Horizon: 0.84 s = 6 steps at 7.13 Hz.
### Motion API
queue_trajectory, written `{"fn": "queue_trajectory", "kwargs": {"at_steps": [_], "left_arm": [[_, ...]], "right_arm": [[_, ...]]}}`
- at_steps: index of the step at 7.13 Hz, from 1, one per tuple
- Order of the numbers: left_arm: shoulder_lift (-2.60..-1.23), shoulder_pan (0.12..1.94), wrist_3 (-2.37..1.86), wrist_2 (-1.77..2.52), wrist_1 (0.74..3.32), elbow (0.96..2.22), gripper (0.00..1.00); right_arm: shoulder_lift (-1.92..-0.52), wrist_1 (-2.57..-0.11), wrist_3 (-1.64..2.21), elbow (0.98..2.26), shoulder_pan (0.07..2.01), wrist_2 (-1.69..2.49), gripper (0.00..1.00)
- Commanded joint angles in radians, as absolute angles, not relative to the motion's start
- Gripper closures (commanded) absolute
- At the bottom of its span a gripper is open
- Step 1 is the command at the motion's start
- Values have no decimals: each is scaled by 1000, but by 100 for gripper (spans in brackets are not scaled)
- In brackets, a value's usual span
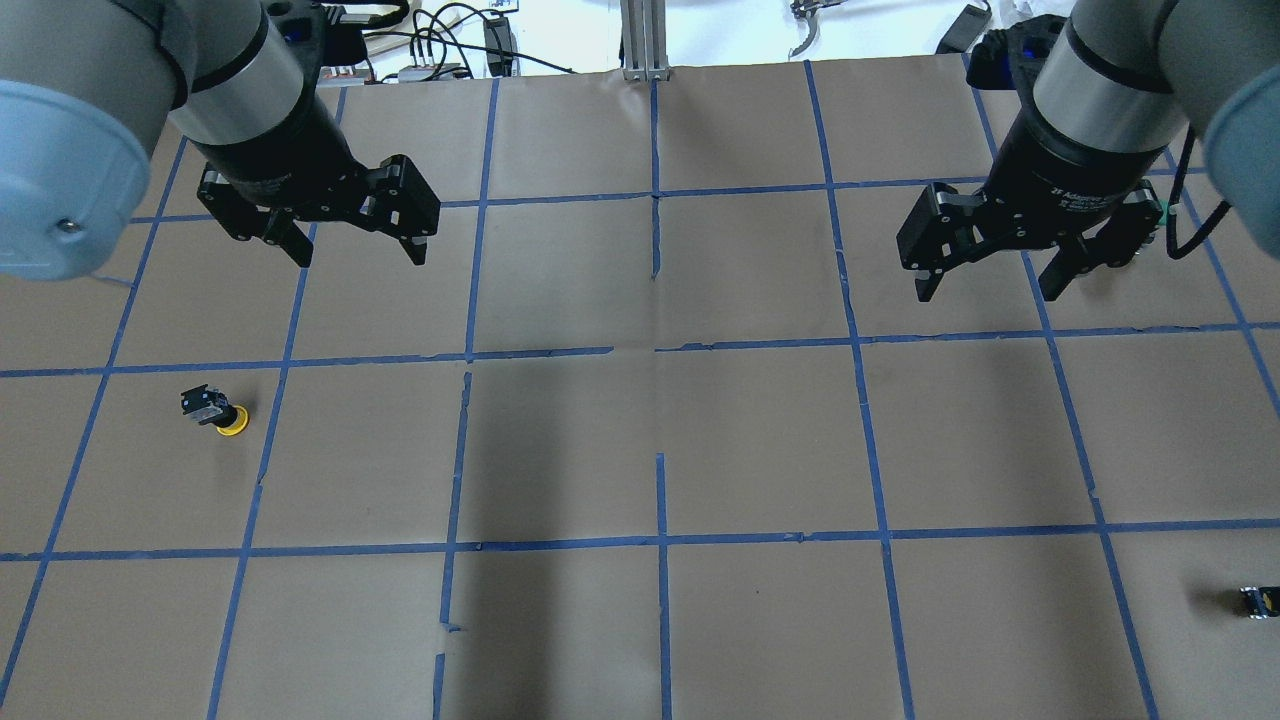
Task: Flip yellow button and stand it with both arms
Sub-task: 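Reach the open left gripper over the lying yellow button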
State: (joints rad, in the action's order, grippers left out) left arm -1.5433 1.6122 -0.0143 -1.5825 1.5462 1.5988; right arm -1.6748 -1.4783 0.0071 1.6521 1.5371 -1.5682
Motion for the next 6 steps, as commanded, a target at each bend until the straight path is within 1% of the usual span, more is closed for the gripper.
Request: {"fn": "queue_trajectory", "kwargs": {"at_steps": [1,2,4,5,6], "left_arm": [[-1542,1589,23,-1594,1548,1608,0],[-1543,1522,166,-1591,1548,1621,0],[-1545,1340,356,-1586,1514,1707,0],[-1558,1272,368,-1592,1473,1736,0],[-1603,1219,373,-1592,1419,1771,0]], "right_arm": [[-1675,-1477,8,1652,1537,-1569,0],[-1675,-1477,6,1652,1537,-1569,0],[-1675,-1474,8,1652,1537,-1571,0],[-1675,-1474,8,1652,1537,-1571,0],[-1675,-1474,8,1652,1537,-1571,0]]}}
